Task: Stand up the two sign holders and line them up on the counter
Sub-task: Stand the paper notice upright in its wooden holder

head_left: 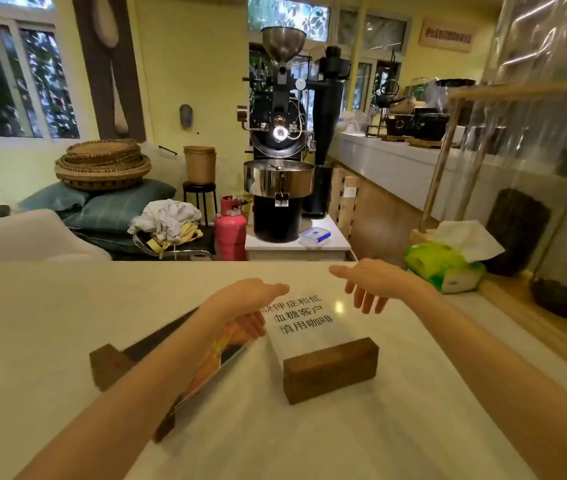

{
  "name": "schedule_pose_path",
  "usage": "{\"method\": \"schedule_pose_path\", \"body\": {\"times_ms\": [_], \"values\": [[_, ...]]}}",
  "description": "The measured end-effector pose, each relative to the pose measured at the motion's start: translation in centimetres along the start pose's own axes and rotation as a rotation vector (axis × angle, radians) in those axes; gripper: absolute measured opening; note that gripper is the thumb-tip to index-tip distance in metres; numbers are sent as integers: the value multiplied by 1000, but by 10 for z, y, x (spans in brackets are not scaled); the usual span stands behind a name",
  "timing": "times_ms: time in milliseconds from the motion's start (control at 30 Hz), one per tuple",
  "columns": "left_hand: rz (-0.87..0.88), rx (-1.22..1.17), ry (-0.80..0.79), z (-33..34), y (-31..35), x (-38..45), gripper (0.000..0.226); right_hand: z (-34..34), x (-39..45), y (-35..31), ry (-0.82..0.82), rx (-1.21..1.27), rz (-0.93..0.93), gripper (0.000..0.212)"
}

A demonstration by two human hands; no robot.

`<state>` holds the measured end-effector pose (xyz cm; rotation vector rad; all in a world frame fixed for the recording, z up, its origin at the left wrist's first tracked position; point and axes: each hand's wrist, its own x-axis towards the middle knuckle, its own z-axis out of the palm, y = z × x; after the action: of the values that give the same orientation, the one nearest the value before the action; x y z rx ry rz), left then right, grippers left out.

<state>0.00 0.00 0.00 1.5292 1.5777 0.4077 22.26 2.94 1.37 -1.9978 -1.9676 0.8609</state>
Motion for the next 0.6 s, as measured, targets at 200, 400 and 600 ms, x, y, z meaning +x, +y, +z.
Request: {"method": "schedule_pose_path", "body": {"times_ms": [200,400,600], "values": [[-93,-60,-14,24,-9,-3,74,26,-2,22,-122,78,77,61],[-115,-143,-7,34,-19,-12,69,42,-10,30,-120,201,121,51],[-90,-247,9,50,-28,-23,48,54,-12,35,-56,280,133,28]]}}
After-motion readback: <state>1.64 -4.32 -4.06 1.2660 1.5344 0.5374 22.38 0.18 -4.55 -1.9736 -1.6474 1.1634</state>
